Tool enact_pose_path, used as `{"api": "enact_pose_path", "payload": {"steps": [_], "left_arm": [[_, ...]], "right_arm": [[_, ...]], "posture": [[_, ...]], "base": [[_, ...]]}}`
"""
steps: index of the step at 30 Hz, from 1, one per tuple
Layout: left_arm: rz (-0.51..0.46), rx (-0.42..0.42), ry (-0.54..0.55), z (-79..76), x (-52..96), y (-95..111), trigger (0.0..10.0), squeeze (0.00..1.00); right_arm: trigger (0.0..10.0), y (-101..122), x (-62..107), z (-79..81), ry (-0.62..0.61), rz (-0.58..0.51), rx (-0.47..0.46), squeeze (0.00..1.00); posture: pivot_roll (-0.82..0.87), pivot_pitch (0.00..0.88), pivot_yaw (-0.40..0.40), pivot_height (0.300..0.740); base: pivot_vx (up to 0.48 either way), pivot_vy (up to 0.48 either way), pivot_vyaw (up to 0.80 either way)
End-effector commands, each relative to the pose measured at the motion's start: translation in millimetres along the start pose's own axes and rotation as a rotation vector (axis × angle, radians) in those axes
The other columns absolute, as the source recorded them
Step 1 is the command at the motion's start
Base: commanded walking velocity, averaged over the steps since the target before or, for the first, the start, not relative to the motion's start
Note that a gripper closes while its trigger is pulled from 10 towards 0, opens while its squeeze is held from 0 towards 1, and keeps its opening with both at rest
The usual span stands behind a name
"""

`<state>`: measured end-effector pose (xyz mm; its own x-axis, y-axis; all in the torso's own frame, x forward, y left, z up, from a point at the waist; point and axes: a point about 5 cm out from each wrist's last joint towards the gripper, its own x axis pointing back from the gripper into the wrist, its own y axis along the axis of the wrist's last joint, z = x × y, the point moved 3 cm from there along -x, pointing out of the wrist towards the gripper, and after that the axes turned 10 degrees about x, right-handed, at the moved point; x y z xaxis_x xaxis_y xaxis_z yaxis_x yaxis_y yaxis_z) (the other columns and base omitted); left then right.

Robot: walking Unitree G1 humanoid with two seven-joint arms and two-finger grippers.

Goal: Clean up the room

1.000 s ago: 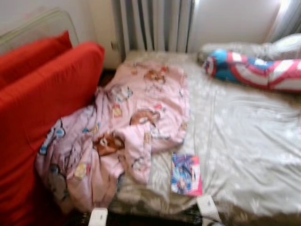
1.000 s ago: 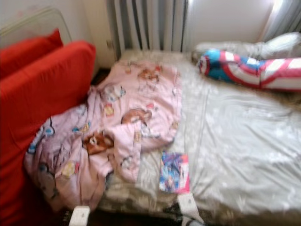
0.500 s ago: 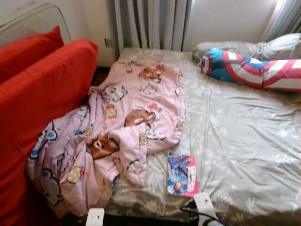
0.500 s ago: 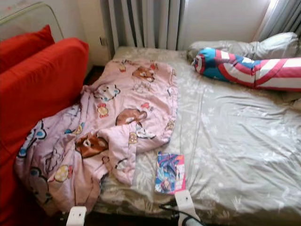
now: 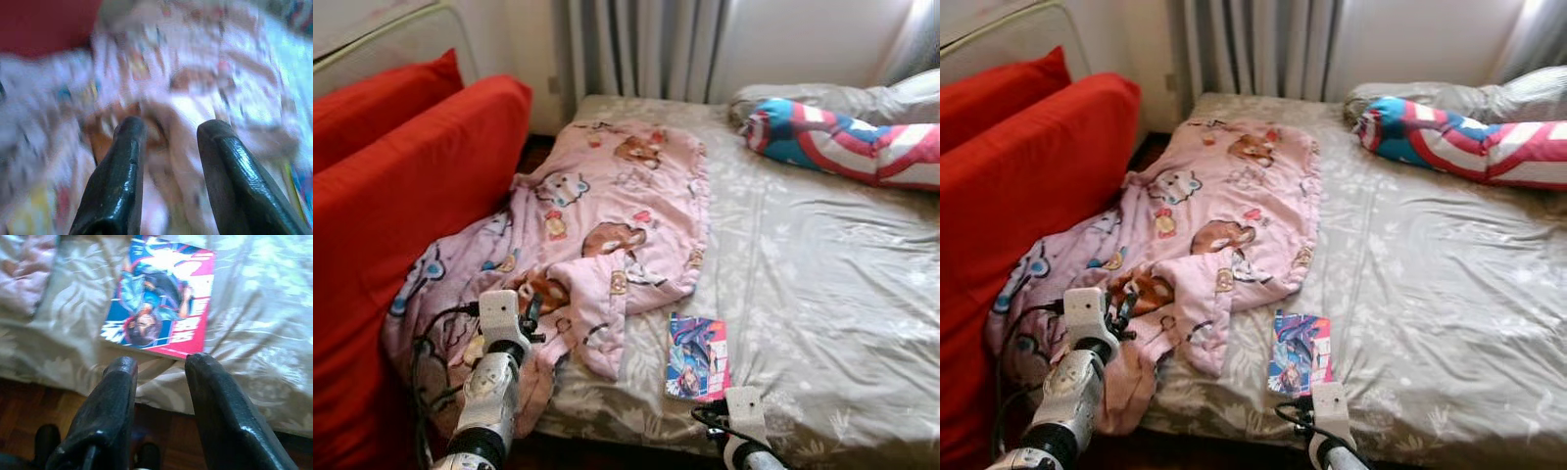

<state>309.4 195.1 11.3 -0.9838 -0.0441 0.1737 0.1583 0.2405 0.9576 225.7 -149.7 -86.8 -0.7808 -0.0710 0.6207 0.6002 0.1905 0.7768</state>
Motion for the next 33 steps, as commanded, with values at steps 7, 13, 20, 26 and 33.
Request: {"api": "enact_pose_path", "payload": {"steps": [7, 13, 20, 26, 33], "left_arm": [[-0.017, -0.012, -0.017, 6.4, 20.9, -7.2, 10.0, 0.00], [-0.035, -0.030, -0.023, 12.6, 37.0, -8.0, 10.0, 0.00], [-0.064, -0.028, -0.020, 13.7, 42.8, -1.4, 10.0, 0.00], [-0.060, -0.028, -0.035, 9.7, 38.5, 1.6, 10.0, 0.00], [-0.069, -0.024, -0.060, 0.6, 32.0, 9.2, 10.0, 0.00]], "right_arm": [[10.0, 92.6, -0.5, -34.8, -0.074, -0.448, 0.051, 0.00], [10.0, 95.8, 10.7, -33.4, -0.096, -0.535, 0.049, 0.00], [10.0, 79.6, 17.3, -34.7, -0.094, -0.507, 0.042, 0.00], [10.0, 90.9, 14.6, -37.3, -0.127, -0.525, 0.014, 0.00], [10.0, 85.1, 13.0, -39.2, -0.153, -0.467, 0.055, 0.00]], "posture": [[-0.08, 0.065, -0.038, 0.740], [-0.08, 0.036, -0.050, 0.740], [-0.07, 0.007, -0.055, 0.740], [-0.08, 0.000, -0.049, 0.740], [-0.08, 0.000, -0.045, 0.730]], "base": [[0.000, 0.000, 0.00], [0.000, 0.000, 0.00], [0.000, 0.000, 0.00], [0.000, 0.000, 0.00], [0.000, 0.000, 0.00]]}}
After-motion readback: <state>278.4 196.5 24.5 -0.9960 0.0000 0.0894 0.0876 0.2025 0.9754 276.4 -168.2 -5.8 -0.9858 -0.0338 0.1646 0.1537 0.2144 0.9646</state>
